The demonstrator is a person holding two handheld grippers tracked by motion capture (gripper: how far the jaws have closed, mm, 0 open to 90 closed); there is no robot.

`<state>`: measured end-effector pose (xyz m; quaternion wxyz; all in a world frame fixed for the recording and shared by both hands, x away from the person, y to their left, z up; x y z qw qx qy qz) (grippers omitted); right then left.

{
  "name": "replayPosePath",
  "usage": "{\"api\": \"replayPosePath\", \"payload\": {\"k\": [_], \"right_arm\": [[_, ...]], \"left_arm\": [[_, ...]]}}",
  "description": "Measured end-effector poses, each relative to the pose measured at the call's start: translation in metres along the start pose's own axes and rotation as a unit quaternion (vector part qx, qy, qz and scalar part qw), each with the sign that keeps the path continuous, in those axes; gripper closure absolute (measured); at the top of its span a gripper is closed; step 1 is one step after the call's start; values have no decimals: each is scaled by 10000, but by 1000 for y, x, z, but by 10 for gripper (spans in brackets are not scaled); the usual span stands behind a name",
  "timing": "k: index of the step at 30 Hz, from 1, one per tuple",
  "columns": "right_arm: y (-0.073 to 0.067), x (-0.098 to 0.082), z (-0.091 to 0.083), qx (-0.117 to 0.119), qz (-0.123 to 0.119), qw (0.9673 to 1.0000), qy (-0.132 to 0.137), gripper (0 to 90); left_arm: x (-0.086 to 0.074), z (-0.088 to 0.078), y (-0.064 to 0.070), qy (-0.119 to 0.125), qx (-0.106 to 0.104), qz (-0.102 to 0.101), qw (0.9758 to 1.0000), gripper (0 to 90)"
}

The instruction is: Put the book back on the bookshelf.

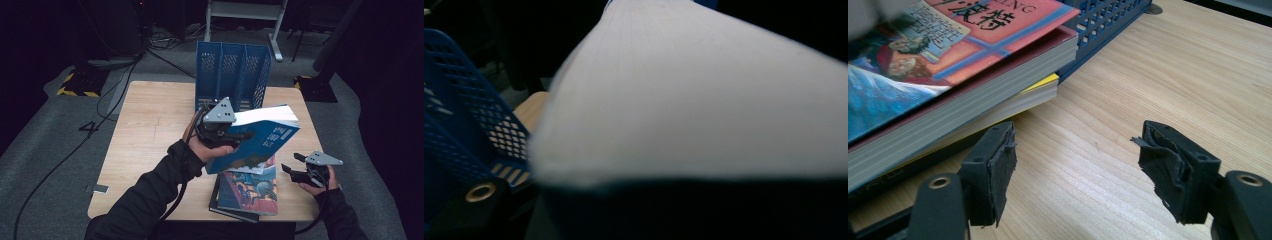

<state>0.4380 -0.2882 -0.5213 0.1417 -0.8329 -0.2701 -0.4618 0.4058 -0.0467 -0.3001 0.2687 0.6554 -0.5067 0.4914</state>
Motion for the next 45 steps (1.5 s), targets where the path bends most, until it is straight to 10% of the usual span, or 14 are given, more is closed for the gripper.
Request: {"api": "replayPosePath", "payload": {"k": [8, 18, 32, 45], "right_arm": [[2, 3, 0, -50, 49, 10000, 45, 315], [0, 8, 11, 14, -44, 10000, -3, 315], [-6, 17, 22, 204, -108, 9997, 5, 307], [-7, 17, 21, 242, -54, 9997, 16, 315]], "left_arm": [[0, -41, -43, 15, 859, -298, 9959, 613], [-22, -76, -107, -81, 1853, -1052, 9770, 613], [-24, -54, -165, -311, 2562, -1627, 9523, 613], [-39, -35, -190, -543, 2824, -1841, 9399, 613]]}}
Point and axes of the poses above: each handheld gripper's, and its own axes: z roughly forward along the jaws, x roughly out of its top, y roughly to its right, the point moved 10 cm from there along z, roughly forward along the jaws, and after that the axes turned 5 degrees about z, right-handed, at the moved point
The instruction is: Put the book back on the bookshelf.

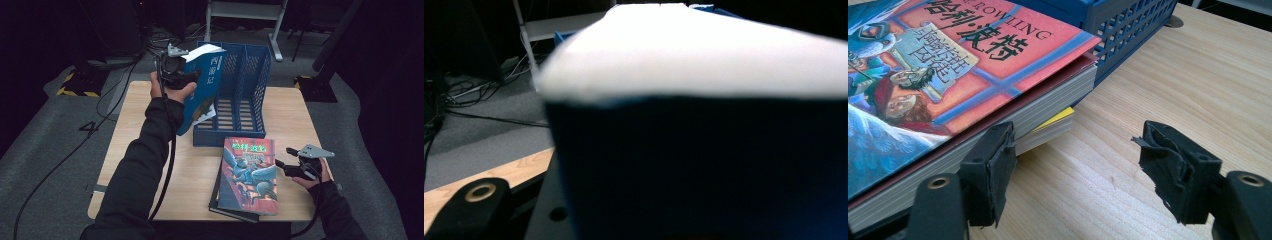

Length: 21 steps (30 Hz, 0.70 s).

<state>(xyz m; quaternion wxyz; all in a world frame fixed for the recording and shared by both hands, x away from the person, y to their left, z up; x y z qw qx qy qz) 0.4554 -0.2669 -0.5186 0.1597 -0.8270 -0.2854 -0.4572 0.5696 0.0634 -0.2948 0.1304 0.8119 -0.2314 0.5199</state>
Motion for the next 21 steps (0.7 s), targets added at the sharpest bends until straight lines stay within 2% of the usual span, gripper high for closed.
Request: {"api": "replayPosePath", "payload": {"k": [5, 7, 13, 17, 21], "right_arm": [[-1, -1, 0, 53, 18, 10000, -17, 329], [-1, -1, 0, 46, 31, 10000, -23, 329], [-2, -1, -1, 58, 28, 10000, -27, 330], [-2, -1, 0, 92, 61, 9999, -33, 326], [-2, -1, 0, 71, 49, 10000, -34, 326]], "left_arm": [[0, 13, -2, -62, 51, -178, 9998, 612], [0, 18, -3, -92, 146, -220, 9996, 612], [7, 18, -5, -115, 266, -60, 9996, 613], [8, 19, -6, -142, 278, -45, 9995, 612], [9, 24, -4, -178, 388, -52, 9991, 612]]}}
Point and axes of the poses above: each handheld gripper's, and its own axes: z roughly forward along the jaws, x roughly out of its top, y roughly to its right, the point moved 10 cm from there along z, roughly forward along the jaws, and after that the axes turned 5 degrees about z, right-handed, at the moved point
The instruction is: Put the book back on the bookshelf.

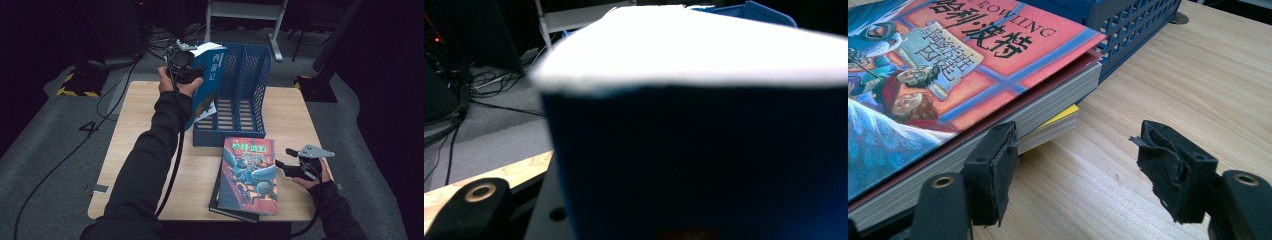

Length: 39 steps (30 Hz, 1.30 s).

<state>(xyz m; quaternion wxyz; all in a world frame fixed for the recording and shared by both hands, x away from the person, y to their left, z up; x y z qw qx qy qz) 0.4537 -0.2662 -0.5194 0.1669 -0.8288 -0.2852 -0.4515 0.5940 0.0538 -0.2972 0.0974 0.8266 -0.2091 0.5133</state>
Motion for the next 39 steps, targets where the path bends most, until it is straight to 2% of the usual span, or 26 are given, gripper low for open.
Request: {"api": "replayPosePath", "payload": {"k": [5, 7, 9, 11, 13, 17, 20, 25, 27, 29, 31, 35, 39], "right_arm": [[0, 0, 0, 8, 9, 10000, -8, 327], [0, 0, 0, 0, -5, 10000, -9, 328], [0, 0, 0, 2, 6, 10000, -7, 330], [0, -1, 0, 32, 46, 10000, -8, 330], [0, -1, 0, 42, 75, 10000, -15, 330], [0, -1, 0, 44, 77, 10000, -26, 328], [0, -1, 0, 40, 80, 10000, -26, 328], [0, -1, 0, 50, 100, 9999, -24, 329], [0, -1, 0, 43, 90, 9999, -25, 330], [0, -1, 0, 53, 94, 9999, -23, 330], [0, -1, 0, 59, 102, 9999, -25, 330], [0, -1, 1, 63, 92, 9999, -31, 330], [0, -1, 1, 34, 98, 9999, -41, 338]], "left_arm": [[3, 6, 3, -24, 112, -22, 9999, 612], [4, 9, 4, -88, 168, 39, 9998, 612], [7, 8, 2, -79, 236, 30, 9997, 612], [8, 7, -1, -181, 317, 103, 9993, 612], [9, 4, -4, -172, 267, 109, 9994, 612], [6, 7, -7, -196, 301, -32, 9994, 611], [5, 13, -3, -205, 311, -14, 9993, 611], [9, 21, 5, -211, 481, 8, 9986, 611], [11, 23, 3, -199, 582, -41, 9981, 612], [12, 24, 0, -145, 531, -252, 9982, 612], [12, 25, 1, -131, 490, -358, 9981, 612], [13, 26, 4, -70, 607, -380, 9974, 612], [9, 25, 8, -60, 570, -393, 9976, 612]]}}
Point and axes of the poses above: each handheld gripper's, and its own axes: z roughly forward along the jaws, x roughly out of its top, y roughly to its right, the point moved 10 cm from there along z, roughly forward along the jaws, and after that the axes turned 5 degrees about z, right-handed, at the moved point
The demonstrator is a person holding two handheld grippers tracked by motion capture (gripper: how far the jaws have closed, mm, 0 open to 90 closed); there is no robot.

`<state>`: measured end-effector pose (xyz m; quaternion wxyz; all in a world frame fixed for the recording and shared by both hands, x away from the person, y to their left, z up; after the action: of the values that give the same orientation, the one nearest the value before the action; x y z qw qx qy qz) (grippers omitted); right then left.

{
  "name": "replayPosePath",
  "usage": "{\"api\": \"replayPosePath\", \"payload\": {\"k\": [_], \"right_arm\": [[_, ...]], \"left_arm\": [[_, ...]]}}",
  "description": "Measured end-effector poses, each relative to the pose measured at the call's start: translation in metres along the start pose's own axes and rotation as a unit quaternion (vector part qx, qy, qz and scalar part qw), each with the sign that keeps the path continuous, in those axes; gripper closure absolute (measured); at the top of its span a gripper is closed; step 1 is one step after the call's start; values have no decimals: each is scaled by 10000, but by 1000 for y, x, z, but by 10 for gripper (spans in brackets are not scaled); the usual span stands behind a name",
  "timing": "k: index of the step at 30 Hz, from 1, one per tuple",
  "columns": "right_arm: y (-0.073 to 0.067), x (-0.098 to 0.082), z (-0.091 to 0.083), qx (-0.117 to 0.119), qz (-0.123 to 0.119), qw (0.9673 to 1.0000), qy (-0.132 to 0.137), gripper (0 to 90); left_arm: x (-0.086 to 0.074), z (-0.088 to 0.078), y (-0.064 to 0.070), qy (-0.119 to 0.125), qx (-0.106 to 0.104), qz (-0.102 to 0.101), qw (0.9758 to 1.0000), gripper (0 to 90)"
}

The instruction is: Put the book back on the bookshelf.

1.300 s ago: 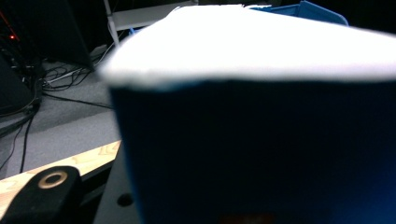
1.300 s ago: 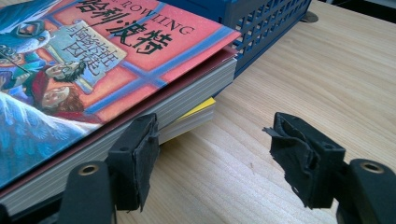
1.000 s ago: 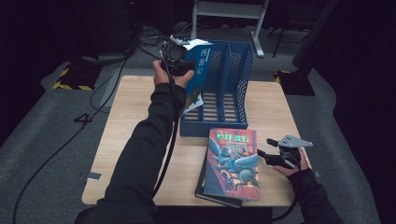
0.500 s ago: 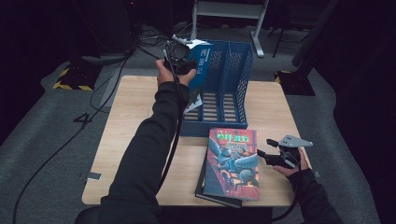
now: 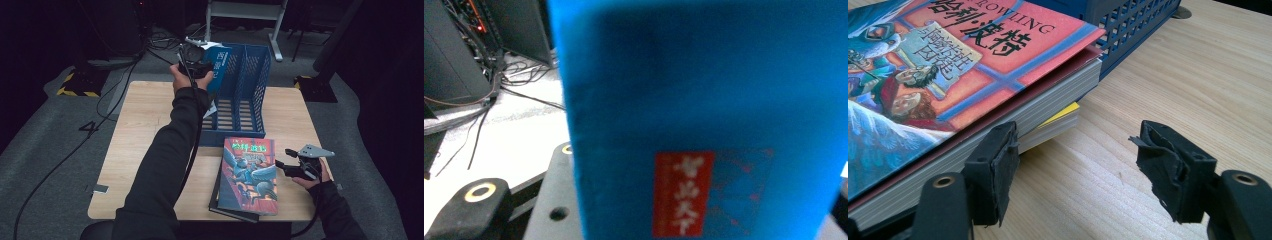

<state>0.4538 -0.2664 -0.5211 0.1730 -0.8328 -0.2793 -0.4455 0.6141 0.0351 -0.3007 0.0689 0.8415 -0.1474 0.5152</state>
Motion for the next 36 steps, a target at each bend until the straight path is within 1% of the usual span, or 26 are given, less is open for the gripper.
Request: {"api": "replayPosePath", "payload": {"k": [2, 3, 7, 8, 9, 10, 11, 12, 13, 14, 17, 18, 19, 20, 22, 23, 24, 25, 26, 27, 28, 30, 31, 35, 36], "right_arm": [[0, 0, 0, 5, -8, 10000, 1, 338], [0, 0, 0, 23, 8, 10000, 8, 338], [-1, 0, 0, -10, -35, 10000, -3, 343], [-1, 0, 0, -10, -35, 10000, -3, 343], [-1, 0, 0, 3, -16, 10000, -4, 343], [-1, 0, 0, 3, -16, 10000, -4, 343], [-1, 0, 0, 0, -27, 10000, -1, 343], [-1, 0, 0, 0, -27, 10000, -1, 343], [-1, 0, 0, -1, -16, 10000, -3, 343], [-1, 0, 0, 9, 12, 10000, -4, 343], [-1, 0, 0, 9, 13, 10000, -4, 343], [-1, 0, 0, 0, 9, 10000, -7, 343], [-1, 0, 0, -10, 0, 10000, -10, 343], [-1, 0, 0, -10, 0, 10000, -10, 343], [-1, 0, 0, -12, -3, 10000, -4, 344], [-1, 0, 0, 3, 16, 10000, -8, 345], [-1, 0, 0, 3, 16, 10000, -8, 345], [-1, 0, 0, 16, 29, 10000, -3, 346], [-1, -1, 0, 19, 29, 10000, -5, 348], [-1, -1, 0, 27, 32, 10000, -6, 348], [-1, -1, 0, 36, 43, 10000, -3, 348], [-1, -1, 0, 53, 52, 10000, -2, 348], [-1, -1, 0, 56, 53, 10000, -1, 348], [-1, -1, 0, 65, 52, 10000, 2, 349], [-1, -1, 0, 64, 51, 10000, 3, 350]], "left_arm": [[-4, -2, -2, 4, 91, -127, 9999, 612], [-6, -3, -2, 30, 113, -148, 9998, 612], [-10, -5, -8, 103, 152, -342, 9992, 612], [-10, -5, -8, 103, 152, -342, 9992, 612], [-12, -7, -11, 132, 175, -408, 9989, 611], [-12, -7, -11, 132, 175, -408, 9989, 612], [-14, -10, -16, 201, 250, -478, 9983, 611], [-14, -10, -16, 201, 250, -478, 9983, 611], [-15, -11, -18, 217, 275, -533, 9980, 611], [-17, -11, -20, 222, 235, -564, 9979, 611], [-18, -9, -18, 225, 216, -609, 9977, 611], [-18, -6, -15, 188, 210, -582, 9979, 611], [-18, -1, -9, 127, 195, -535, 9983, 611], [-18, -1, -9, 127, 195, -535, 9983, 611], [-18, 6, -4, 98, 181, -525, 9984, 611], [-18, 14, -1, 32, 237, -433, 9988, 611], [-18, 14, -1, 32, 237, -433, 9988, 612], [-17, 18, 0, 38, 274, -416, 9988, 612], [-17, 23, -2, -15, 339, -427, 9985, 612], [-16, 27, -3, -11, 364, -507, 9980, 611], [-15, 30, -5, -39, 375, -529, 9979, 611], [-13, 34, -7, -54, 423, -614, 9972, 610], [-12, 36, -7, -63, 483, -640, 9968, 611], [-13, 46, -4, -34, 564, -659, 9962, 607], [-15, 49, -3, -20, 551, -714, 9959, 605]]}}
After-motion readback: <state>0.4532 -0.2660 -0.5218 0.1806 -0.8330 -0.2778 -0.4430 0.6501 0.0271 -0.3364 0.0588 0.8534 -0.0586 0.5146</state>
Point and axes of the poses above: each handheld gripper's, and its own axes: z roughly forward along the jaws, x roughly out of its top, y roughly to its right, the point moved 10 cm from there along z, roughly forward along the jaws, and after that the axes turned 5 degrees about z, right-handed, at the moved point
